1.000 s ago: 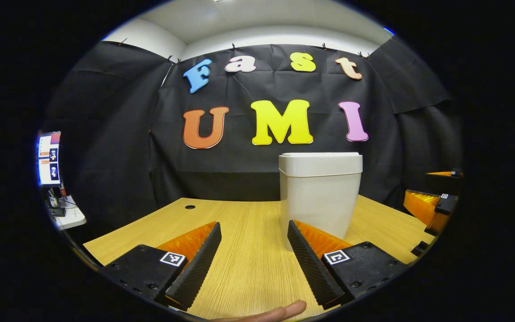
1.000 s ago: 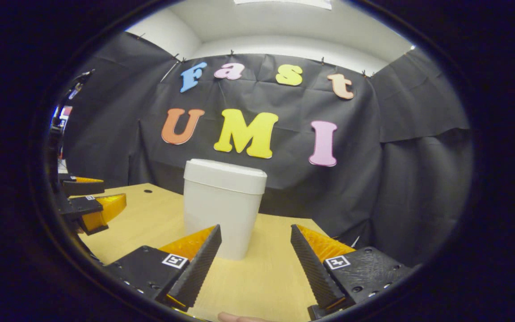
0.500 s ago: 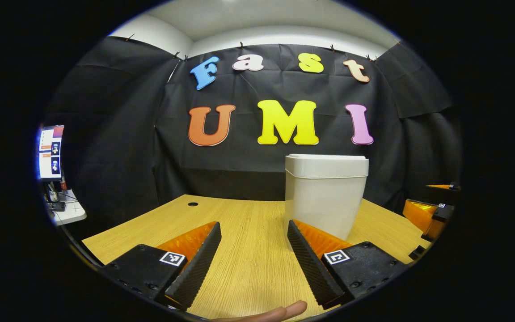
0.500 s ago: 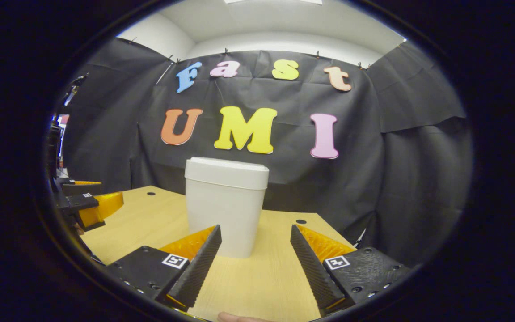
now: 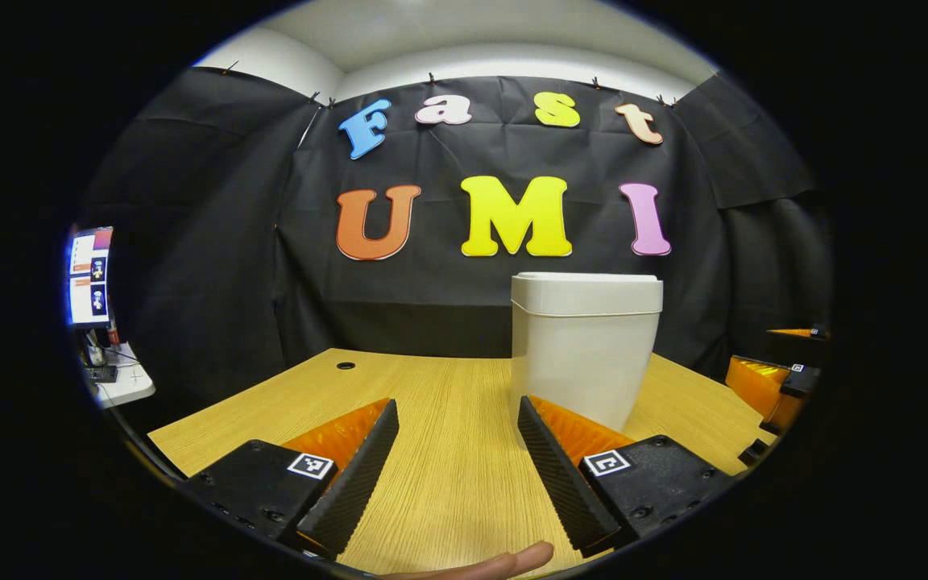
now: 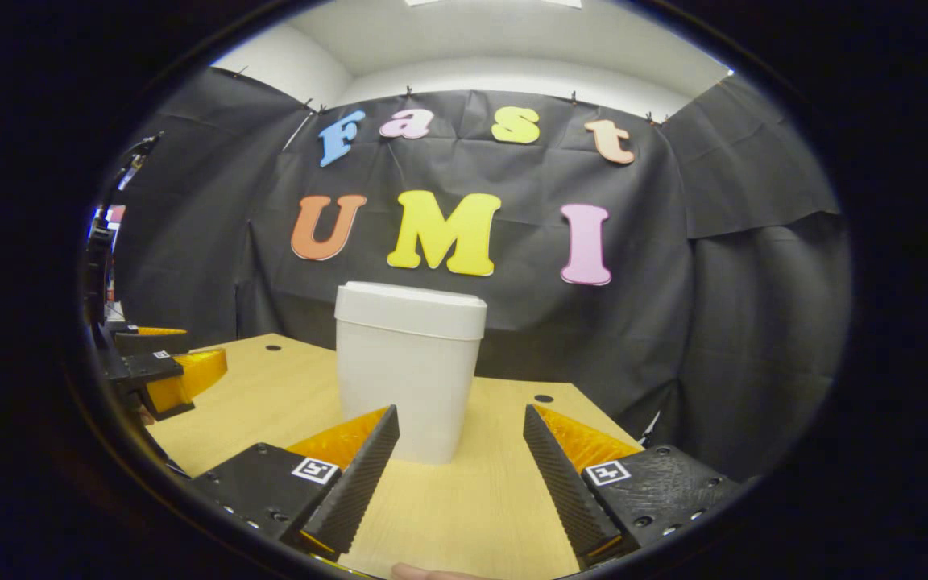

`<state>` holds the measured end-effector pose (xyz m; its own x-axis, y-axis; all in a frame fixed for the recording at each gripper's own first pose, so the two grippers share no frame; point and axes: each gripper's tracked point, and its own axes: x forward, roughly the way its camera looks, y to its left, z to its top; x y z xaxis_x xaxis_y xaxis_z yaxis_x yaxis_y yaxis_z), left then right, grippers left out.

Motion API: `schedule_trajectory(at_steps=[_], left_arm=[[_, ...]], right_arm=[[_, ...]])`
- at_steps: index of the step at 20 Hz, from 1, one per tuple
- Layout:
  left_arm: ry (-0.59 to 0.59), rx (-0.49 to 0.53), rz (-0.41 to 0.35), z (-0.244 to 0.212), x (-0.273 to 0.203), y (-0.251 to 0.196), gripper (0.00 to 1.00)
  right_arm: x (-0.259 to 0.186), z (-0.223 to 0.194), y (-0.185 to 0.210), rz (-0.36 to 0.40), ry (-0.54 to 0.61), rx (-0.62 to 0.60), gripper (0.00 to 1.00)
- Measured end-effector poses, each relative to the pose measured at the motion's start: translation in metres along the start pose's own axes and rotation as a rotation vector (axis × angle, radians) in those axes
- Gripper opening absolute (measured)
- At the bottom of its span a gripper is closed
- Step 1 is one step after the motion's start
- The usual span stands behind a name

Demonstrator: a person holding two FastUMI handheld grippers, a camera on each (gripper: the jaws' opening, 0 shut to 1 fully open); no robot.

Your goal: Press the lid of the desktop garbage bin to open it, pick up the crumpled paper on the desktop and throw it into the bin, then pick up the pop can on the desktop and drop it into the bin, and finally close the garbage bin lid.

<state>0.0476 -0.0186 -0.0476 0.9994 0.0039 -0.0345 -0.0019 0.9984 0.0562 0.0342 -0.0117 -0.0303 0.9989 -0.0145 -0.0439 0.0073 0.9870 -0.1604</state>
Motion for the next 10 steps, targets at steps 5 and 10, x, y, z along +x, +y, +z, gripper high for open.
schedule_trajectory(at_steps=[5, 10], left_arm=[[0.008, -0.004, 0.002, -0.0036, 0.0022, -0.0004, 0.96], [0.013, 0.000, 0.002, -0.0055, 0.0027, -0.0012, 0.97]], right_arm=[[0.0026, -0.0047, -0.0025, -0.003, 0.017, 0.007, 0.92], [0.0014, -0.0027, -0.0032, -0.004, 0.013, 0.009, 0.95]])
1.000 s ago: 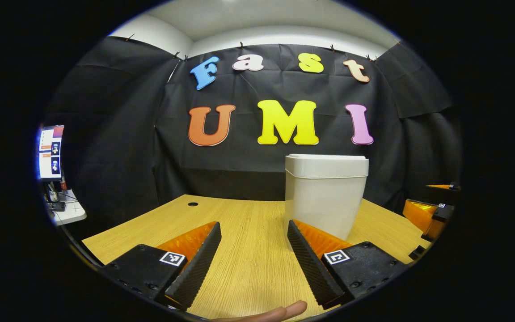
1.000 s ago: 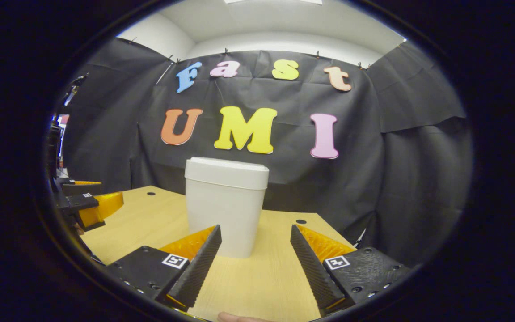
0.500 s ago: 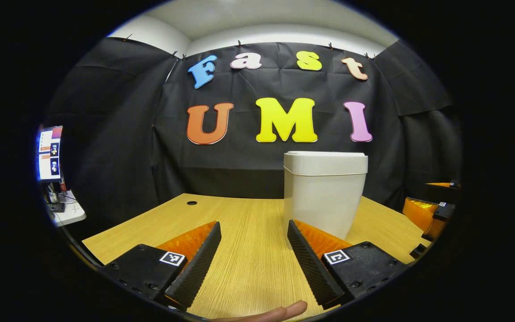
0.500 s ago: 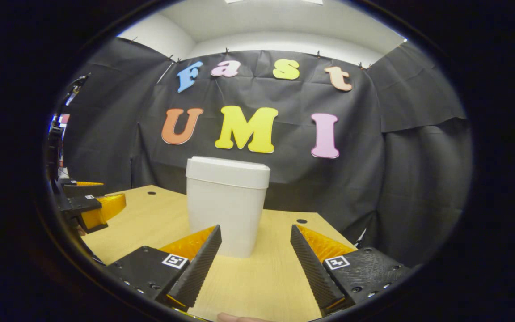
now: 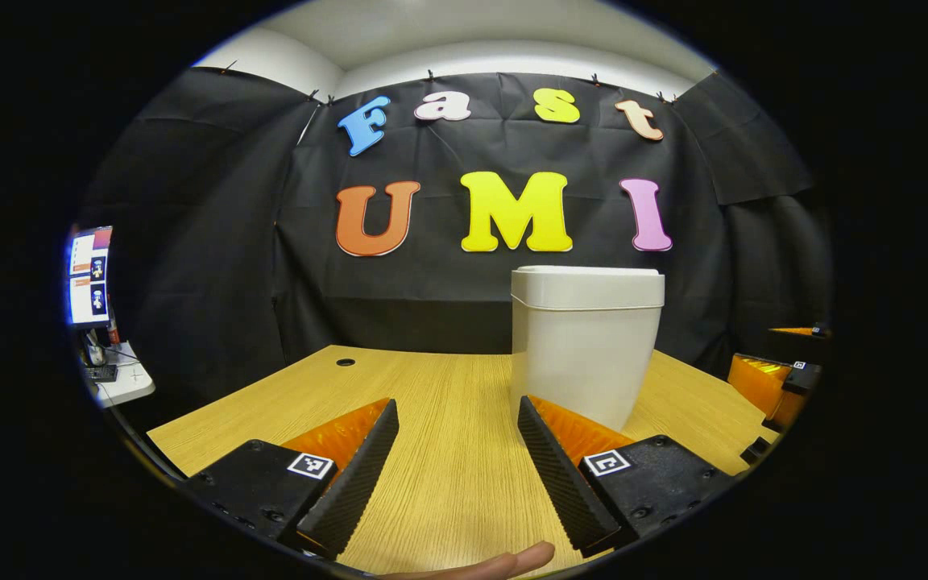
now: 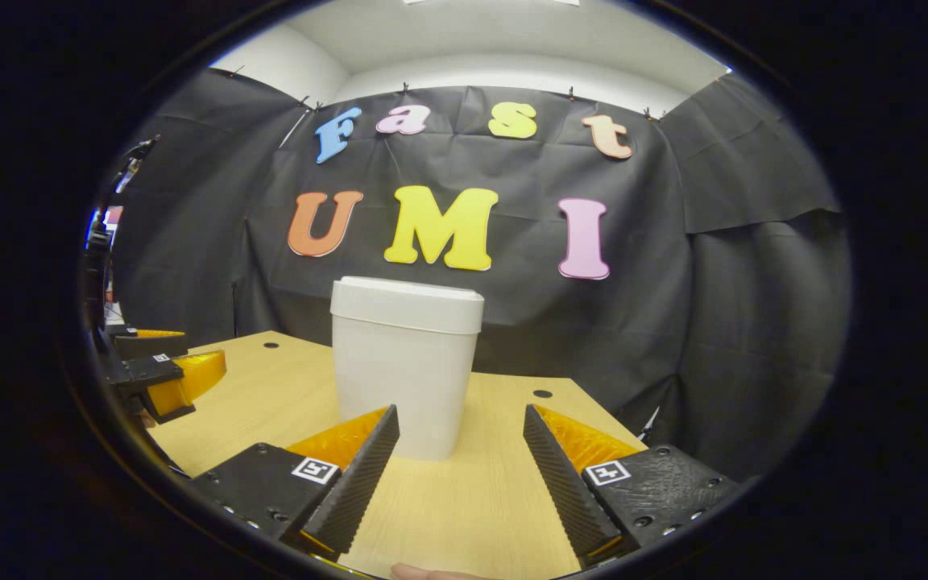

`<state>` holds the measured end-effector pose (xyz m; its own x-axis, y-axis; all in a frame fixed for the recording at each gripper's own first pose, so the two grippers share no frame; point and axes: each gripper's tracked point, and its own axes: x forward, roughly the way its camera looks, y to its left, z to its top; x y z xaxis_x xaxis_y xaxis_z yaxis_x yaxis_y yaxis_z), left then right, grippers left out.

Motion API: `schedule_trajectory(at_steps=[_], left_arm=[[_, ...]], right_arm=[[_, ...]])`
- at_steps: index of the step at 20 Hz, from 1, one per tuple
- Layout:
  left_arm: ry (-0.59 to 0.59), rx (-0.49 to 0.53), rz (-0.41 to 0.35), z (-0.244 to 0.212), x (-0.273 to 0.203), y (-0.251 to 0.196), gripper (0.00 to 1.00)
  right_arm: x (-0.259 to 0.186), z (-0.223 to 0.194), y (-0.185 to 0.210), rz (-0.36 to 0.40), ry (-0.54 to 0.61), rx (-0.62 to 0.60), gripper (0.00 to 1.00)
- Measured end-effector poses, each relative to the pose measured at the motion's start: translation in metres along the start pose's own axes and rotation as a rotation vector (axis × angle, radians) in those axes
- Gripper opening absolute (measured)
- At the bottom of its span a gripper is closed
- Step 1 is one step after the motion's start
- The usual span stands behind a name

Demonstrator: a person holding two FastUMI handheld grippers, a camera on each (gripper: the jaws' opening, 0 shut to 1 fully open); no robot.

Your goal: Press the lid of the desktop garbage bin to open it, pick up the crumpled paper on the desktop and throw it into the bin, then pick up the pop can on the desktop and drop it into the bin, and finally close the garbage bin lid.

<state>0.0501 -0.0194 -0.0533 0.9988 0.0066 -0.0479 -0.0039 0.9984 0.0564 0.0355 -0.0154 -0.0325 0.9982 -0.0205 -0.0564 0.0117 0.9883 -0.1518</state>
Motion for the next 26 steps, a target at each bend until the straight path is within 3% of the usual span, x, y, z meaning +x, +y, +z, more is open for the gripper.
schedule_trajectory(at_steps=[18, 26], left_arm=[[-0.005, -0.009, 0.007, 0.004, -0.003, 0.005, 0.97], [0.002, -0.013, 0.015, 0.003, -0.001, 0.008, 0.96]], right_arm=[[0.009, -0.009, 0.007, 0.017, 0.013, 0.039, 0.95], [0.010, -0.012, 0.013, 0.017, 0.014, -0.001, 0.95]])
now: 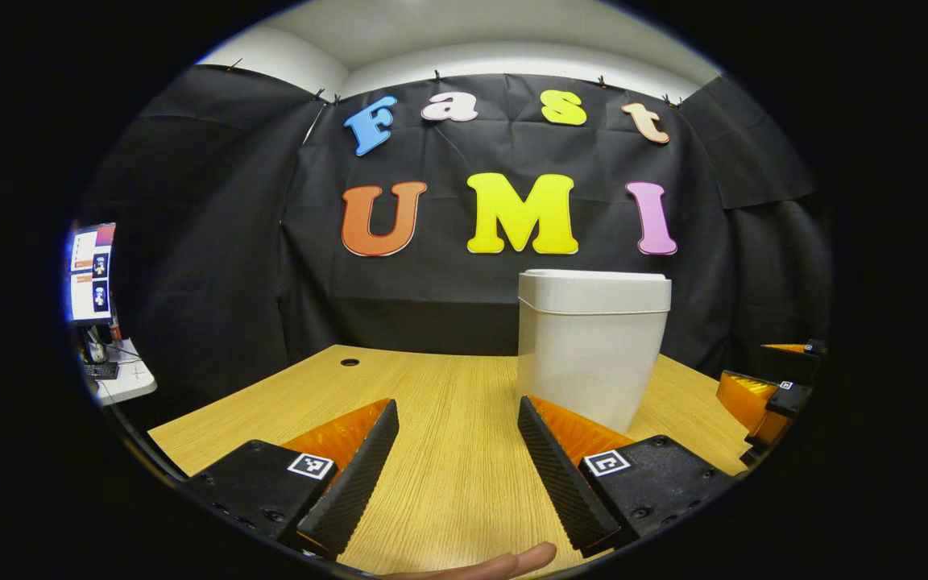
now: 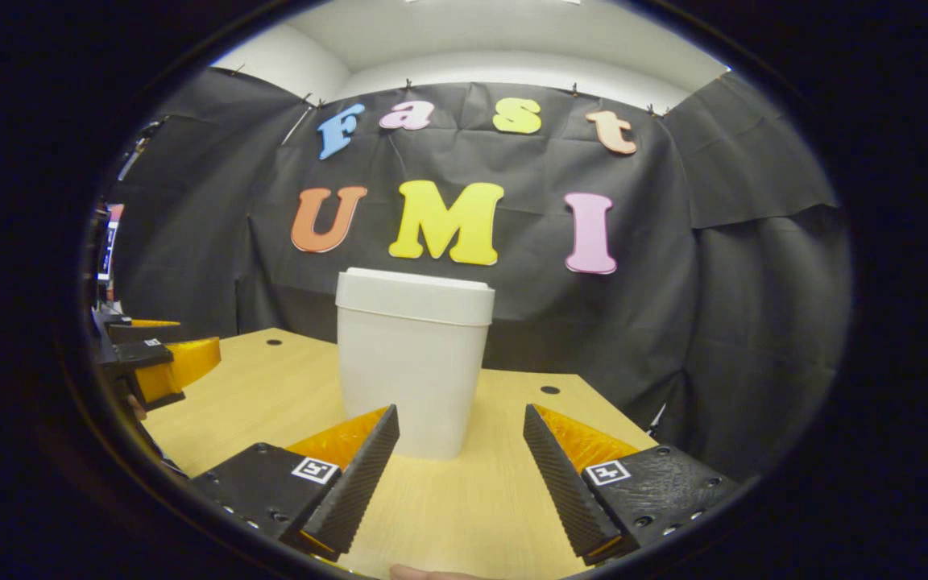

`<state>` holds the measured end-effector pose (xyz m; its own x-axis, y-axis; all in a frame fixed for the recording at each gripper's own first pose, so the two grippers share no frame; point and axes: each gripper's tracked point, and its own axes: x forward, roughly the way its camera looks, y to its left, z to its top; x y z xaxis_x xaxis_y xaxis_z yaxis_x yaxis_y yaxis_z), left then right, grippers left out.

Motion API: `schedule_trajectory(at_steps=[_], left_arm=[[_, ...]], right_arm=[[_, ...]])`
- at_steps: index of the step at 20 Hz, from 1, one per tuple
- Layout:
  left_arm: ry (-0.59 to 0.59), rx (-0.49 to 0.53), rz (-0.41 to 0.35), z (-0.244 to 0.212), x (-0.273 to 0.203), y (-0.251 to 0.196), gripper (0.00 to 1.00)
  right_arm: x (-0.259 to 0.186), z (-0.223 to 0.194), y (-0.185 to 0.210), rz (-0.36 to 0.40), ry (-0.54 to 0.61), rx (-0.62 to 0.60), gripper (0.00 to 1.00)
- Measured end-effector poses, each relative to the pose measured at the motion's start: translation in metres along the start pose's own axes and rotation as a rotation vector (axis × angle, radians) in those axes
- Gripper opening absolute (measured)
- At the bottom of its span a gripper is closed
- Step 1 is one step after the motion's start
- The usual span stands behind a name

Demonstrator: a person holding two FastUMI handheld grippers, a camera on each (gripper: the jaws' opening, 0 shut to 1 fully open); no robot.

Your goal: Press the lid of the desktop garbage bin to open it, pick up the crumpled paper on the desktop and throw it into the bin, then pick up the pop can on the desktop and drop it into the bin, and finally close the garbage bin lid.

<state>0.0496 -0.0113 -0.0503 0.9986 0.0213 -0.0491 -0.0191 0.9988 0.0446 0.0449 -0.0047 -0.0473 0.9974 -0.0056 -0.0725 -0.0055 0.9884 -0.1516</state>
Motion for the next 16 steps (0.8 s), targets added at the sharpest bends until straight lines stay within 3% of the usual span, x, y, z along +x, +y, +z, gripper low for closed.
schedule_trajectory(at_steps=[16], left_arm=[[0.008, 0.006, -0.005, -0.0037, -0.0009, -0.0060, 0.96]], right_arm=[[-0.0001, -0.0011, -0.0019, -0.007, 0.004, -0.003, 0.95]])
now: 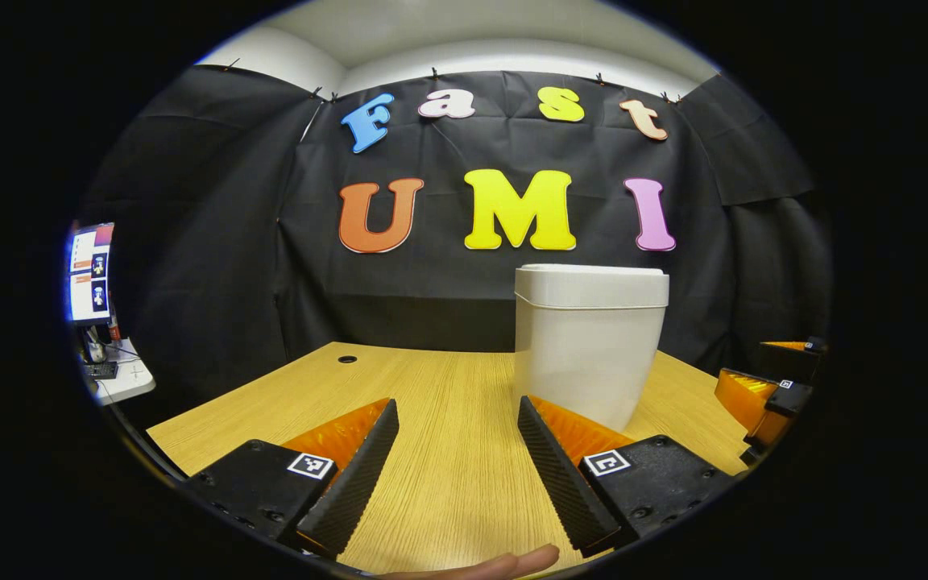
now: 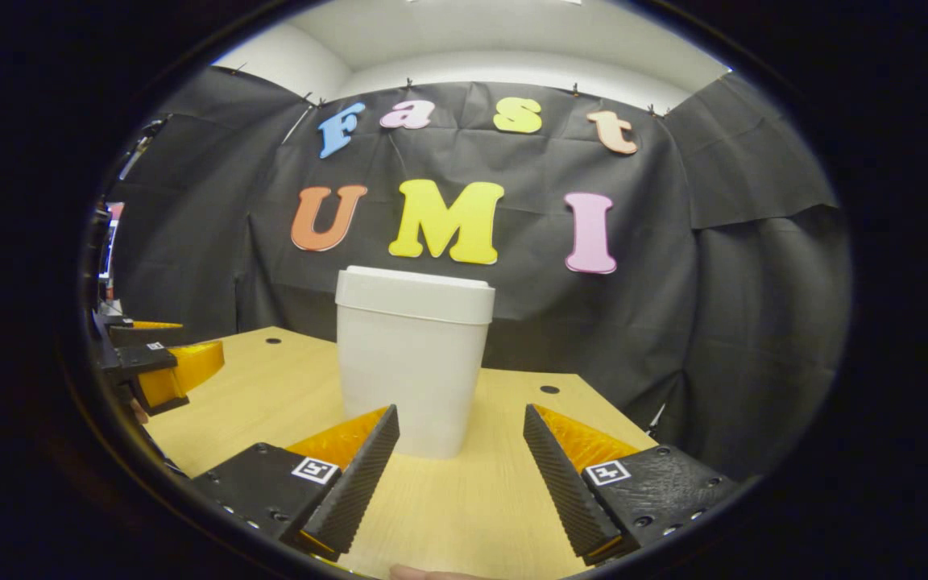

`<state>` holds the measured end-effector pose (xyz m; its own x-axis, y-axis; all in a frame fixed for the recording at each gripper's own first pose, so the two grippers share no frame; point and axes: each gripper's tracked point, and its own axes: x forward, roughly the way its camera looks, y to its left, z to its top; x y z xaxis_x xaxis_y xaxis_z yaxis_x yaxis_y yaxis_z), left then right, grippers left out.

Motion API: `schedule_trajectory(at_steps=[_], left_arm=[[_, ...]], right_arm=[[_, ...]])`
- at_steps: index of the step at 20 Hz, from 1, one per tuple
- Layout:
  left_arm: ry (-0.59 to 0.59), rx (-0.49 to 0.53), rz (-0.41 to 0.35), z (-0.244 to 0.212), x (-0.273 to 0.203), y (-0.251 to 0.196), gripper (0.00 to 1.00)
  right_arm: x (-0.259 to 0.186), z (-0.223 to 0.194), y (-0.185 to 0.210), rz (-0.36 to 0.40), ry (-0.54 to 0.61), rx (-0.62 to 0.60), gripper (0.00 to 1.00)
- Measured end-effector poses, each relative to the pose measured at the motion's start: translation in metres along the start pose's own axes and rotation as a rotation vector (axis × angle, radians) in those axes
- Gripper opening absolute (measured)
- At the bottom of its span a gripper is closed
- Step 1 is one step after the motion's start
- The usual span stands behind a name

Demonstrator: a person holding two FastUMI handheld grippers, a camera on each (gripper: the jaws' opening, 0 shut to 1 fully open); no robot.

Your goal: Press the lid of the desktop garbage bin to open it, pick up the crumpled paper on the desktop and throw it into the bin, then pick up the pop can on the desktop and drop it into the bin, and finally close the garbage bin lid.

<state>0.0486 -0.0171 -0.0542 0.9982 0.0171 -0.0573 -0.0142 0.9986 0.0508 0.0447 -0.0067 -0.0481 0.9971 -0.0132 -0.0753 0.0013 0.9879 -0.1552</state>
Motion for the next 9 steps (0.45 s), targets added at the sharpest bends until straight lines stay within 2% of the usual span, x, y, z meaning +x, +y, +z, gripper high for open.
schedule_trajectory(at_steps=[9], left_arm=[[-0.008, 0.021, 0.001, 0.0009, -0.0017, -0.0058, 0.96]], right_arm=[[-0.0003, 0.0020, -0.0039, -0.004, -0.004, 0.003, 0.95]])
